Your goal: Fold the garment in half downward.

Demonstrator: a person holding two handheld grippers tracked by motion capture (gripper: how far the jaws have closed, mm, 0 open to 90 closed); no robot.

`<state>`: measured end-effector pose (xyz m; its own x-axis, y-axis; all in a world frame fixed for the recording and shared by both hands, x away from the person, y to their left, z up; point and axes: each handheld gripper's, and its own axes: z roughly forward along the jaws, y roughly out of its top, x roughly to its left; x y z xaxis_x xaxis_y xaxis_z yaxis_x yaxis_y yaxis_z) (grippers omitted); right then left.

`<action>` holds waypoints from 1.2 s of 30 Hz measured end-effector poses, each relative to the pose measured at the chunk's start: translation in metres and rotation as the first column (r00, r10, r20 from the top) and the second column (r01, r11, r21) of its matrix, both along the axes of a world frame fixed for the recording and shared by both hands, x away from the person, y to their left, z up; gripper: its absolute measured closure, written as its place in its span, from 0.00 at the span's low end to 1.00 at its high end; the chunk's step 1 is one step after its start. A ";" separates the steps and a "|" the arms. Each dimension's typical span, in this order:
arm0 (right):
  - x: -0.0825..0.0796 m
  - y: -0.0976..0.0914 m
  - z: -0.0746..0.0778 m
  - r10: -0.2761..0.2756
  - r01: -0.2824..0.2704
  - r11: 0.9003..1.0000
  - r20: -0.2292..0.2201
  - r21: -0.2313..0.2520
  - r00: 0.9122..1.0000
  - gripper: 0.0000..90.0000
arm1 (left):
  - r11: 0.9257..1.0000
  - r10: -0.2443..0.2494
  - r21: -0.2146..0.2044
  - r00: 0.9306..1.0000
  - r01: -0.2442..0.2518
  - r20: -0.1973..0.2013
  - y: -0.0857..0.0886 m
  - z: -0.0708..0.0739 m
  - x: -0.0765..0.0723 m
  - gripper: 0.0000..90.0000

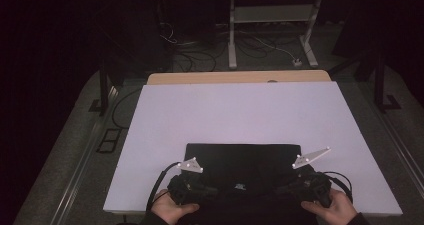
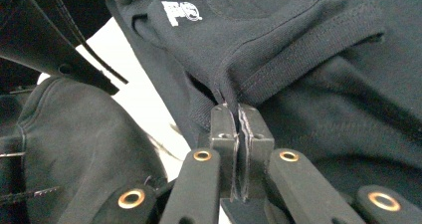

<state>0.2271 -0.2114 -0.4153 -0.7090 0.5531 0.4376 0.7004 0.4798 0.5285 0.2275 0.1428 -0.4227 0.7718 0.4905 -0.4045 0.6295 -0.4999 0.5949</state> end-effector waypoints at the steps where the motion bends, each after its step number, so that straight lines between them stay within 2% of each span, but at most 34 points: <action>1: -0.002 0.001 0.000 0.005 -0.005 1.000 -0.007 -0.003 1.000 0.95 | 1.000 0.000 0.004 1.000 0.000 0.001 0.000 0.000 -0.001 0.92; 7: -0.007 0.003 -0.003 0.020 -0.021 0.999 -0.018 -0.029 1.000 0.87 | 1.000 -0.009 0.017 1.000 0.009 0.000 0.000 0.000 -0.002 0.90; 9: -0.008 0.003 -0.003 0.026 -0.026 0.999 -0.005 -0.038 1.000 0.84 | 1.000 -0.010 0.022 1.000 0.010 -0.007 -0.001 0.000 -0.003 0.87; 11: -0.009 0.003 -0.001 0.011 -0.011 0.999 0.000 -0.036 1.000 0.79 | 1.000 0.008 0.024 1.000 -0.008 -0.018 -0.002 0.001 -0.004 0.78; 15: -0.011 -0.001 0.003 -0.013 0.014 0.999 0.027 -0.031 1.000 0.66 | 0.998 0.023 0.050 1.000 -0.022 -0.018 -0.002 0.001 -0.006 0.66; 17: -0.012 -0.004 0.005 -0.029 0.030 0.999 0.041 -0.023 0.999 0.60 | 0.998 0.040 0.053 0.999 -0.039 -0.013 -0.002 0.002 -0.007 0.56; 21: -0.013 -0.009 0.008 -0.051 0.054 0.998 0.080 -0.035 0.996 0.48 | 0.998 0.048 0.035 0.999 -0.049 0.012 0.002 0.008 -0.007 0.50; 24: -0.012 -0.012 0.011 -0.066 0.072 0.996 0.103 -0.054 0.992 0.40 | 0.999 0.023 0.026 0.999 -0.024 0.039 0.004 0.015 -0.005 0.39; 27: -0.009 -0.015 0.015 -0.084 0.091 0.994 0.118 -0.058 0.990 0.30 | 0.999 0.024 0.024 0.997 -0.026 0.071 0.007 0.023 -0.001 0.31; 32: -0.006 -0.020 0.023 -0.110 0.117 0.992 0.154 -0.042 0.982 0.18 | 1.000 0.013 0.017 0.997 -0.014 0.076 0.013 0.028 0.006 0.21; 36: -0.003 -0.022 0.030 -0.091 0.100 0.994 0.186 -0.037 0.978 0.10 | 0.999 0.006 0.033 0.997 -0.008 0.075 0.016 0.032 0.013 0.09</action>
